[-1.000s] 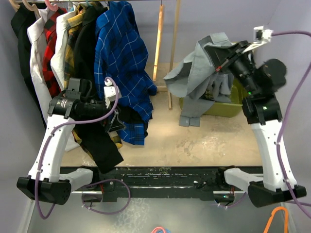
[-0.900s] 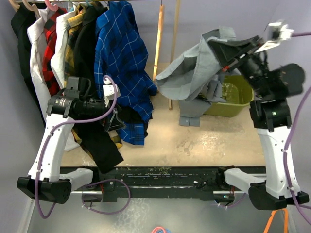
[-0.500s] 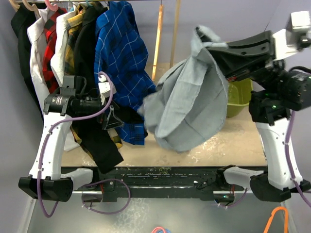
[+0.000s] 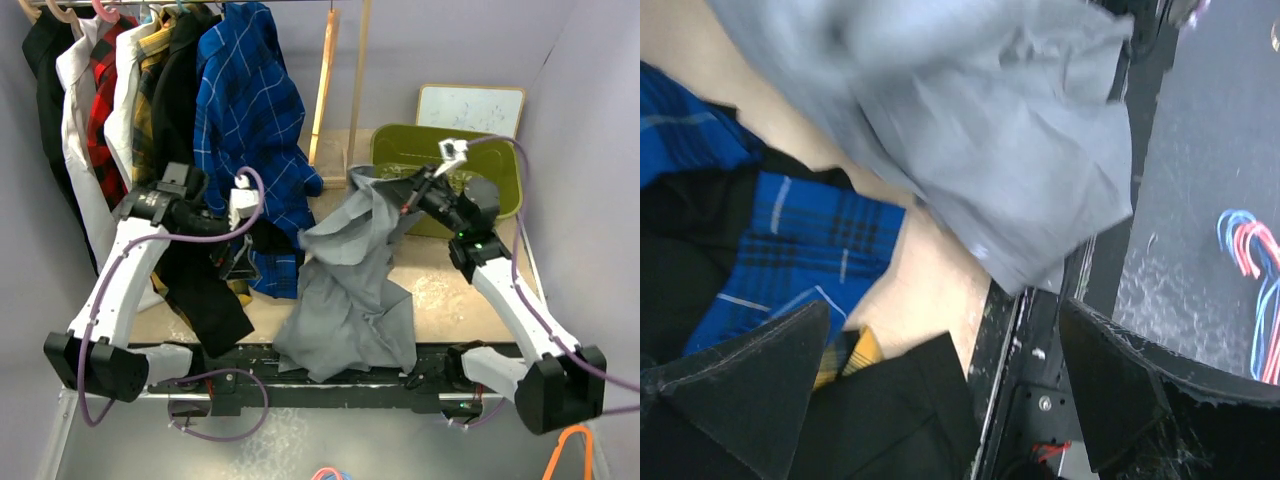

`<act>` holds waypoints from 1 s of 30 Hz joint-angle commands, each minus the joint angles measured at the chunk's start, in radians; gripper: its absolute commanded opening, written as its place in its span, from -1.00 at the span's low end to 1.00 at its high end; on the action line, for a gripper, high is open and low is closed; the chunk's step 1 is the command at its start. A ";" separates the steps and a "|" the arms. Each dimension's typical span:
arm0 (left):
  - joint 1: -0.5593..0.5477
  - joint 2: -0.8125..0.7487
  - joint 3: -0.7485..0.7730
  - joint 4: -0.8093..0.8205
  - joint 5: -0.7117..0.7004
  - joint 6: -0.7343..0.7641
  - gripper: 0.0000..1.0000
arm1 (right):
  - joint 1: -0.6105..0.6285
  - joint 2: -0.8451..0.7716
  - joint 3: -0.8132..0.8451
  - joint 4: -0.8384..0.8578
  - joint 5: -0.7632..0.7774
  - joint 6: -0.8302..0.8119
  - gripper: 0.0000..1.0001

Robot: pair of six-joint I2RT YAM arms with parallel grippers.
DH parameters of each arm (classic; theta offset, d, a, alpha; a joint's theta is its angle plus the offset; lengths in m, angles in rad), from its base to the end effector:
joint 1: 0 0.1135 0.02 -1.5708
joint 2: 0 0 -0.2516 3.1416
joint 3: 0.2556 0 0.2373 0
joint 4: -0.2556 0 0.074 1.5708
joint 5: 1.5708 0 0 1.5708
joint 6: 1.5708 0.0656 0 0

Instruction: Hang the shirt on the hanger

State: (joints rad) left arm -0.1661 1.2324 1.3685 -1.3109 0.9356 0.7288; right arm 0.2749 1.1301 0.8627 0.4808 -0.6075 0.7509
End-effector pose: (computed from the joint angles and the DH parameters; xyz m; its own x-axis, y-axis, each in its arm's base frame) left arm 0.1879 -0.0850 0.3372 -0.4095 0.4693 -0.7823 0.9076 0.2966 -0.2971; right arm 0.2544 0.1107 0.3653 -0.3694 0.4779 -0.7970 -0.6945 0.4278 0.5784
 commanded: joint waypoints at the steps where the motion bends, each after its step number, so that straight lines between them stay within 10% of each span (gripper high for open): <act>1: -0.078 0.027 -0.070 0.006 -0.139 0.052 0.98 | -0.128 -0.151 -0.003 -0.225 0.505 -0.056 -1.00; 6: -0.097 0.037 -0.077 -0.005 -0.153 0.100 0.98 | -0.188 -0.026 0.216 -0.647 0.839 -0.062 -0.78; 9: -0.097 0.059 -0.092 -0.013 -0.169 0.114 0.98 | -0.189 -0.060 0.252 -0.636 0.832 -0.118 0.94; 14: -0.097 0.071 -0.144 0.013 -0.164 0.110 0.98 | -0.189 -0.240 0.259 -0.513 0.741 -0.257 1.00; 20: -0.100 0.085 -0.204 0.038 -0.204 0.087 0.98 | -0.133 -0.168 0.322 -0.480 -0.097 -0.478 1.00; 26: -0.100 -0.008 -0.164 0.027 -0.258 0.022 0.98 | 0.439 0.000 0.287 -0.766 0.390 -0.861 1.00; 30: -0.100 -0.089 -0.069 -0.041 -0.318 -0.013 0.98 | 0.504 0.042 0.172 -0.557 0.387 -1.031 1.00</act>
State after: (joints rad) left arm -0.2630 1.2518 1.1839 -1.3033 0.6605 0.7601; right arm 0.7357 1.1648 1.1229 -0.1455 -0.2913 -0.0189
